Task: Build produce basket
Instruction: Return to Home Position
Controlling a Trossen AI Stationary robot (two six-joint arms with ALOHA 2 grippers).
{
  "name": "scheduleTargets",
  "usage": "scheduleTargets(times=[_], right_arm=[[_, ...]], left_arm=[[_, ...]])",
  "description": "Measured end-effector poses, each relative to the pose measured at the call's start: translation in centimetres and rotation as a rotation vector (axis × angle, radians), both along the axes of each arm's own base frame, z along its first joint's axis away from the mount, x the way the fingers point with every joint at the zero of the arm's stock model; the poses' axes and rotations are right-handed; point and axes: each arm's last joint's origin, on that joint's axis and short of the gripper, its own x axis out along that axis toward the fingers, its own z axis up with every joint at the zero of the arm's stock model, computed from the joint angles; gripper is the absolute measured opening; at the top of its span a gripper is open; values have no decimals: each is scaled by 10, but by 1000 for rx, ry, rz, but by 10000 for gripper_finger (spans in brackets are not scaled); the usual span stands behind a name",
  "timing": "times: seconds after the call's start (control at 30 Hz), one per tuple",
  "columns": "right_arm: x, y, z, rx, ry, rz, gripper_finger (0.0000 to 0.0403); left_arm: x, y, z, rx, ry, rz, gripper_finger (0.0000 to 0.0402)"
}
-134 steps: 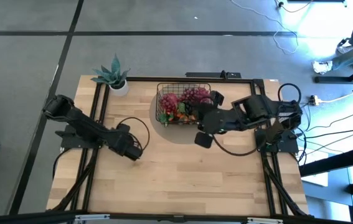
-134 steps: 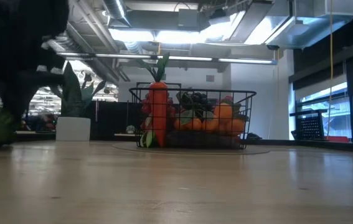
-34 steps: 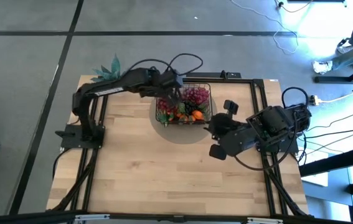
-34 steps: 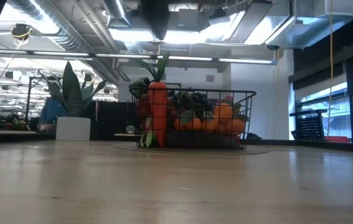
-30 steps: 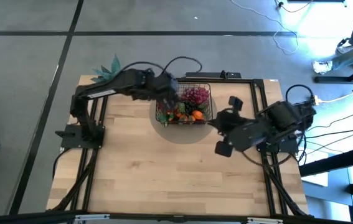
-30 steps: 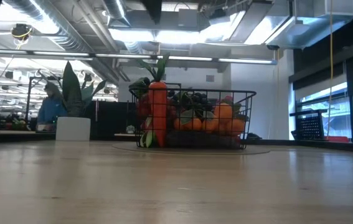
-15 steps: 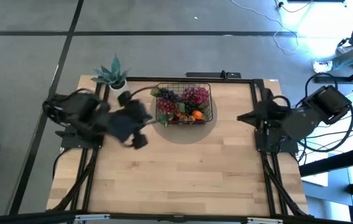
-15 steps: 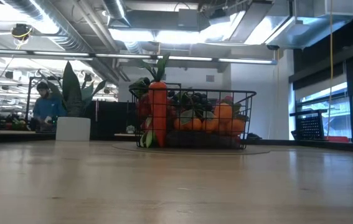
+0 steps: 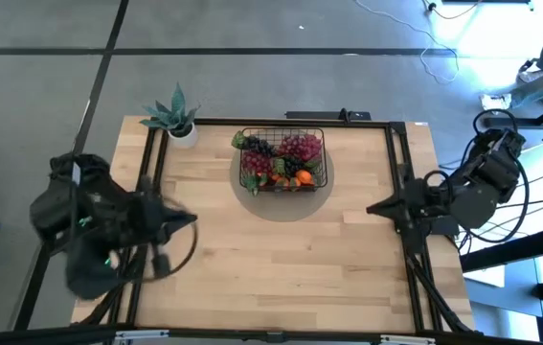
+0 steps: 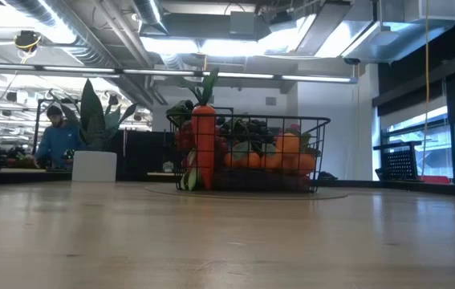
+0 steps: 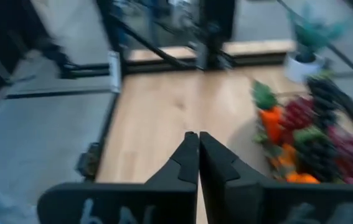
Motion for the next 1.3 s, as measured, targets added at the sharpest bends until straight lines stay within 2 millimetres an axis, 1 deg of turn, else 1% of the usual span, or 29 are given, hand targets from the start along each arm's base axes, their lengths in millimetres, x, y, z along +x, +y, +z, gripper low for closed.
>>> scheduleTargets(times=[0.13,0.23,0.3,0.37,0.57,0.73,0.83,0.97,1.3], right_arm=[[-8,-4,-15,21,-90,148,0],[-16,-11,-24,48,-167,234,0],[-23,-17,-29,70,-208,251,0],[-28,-22,-34,89,-239,252,0],[-39,-33,-47,121,-282,255,0],[-41,-34,-60,113,-269,257,0],[-42,-36,-65,127,-285,255,0],[-45,-39,-68,157,-297,248,0],[-47,-41,-67,166,-305,246,0]], left_arm=[[-16,-19,-8,35,-33,-51,0],[-24,-30,-16,74,-67,-61,0],[-30,-34,-21,101,-86,-68,0],[-35,-32,-24,101,-112,-61,0],[-51,-3,-38,10,-139,-28,0],[-66,23,-56,-22,-140,-25,0],[-76,37,-68,-41,-161,-32,0],[-89,54,-83,-64,-208,-52,0],[-112,93,-125,-170,-247,-137,0]])
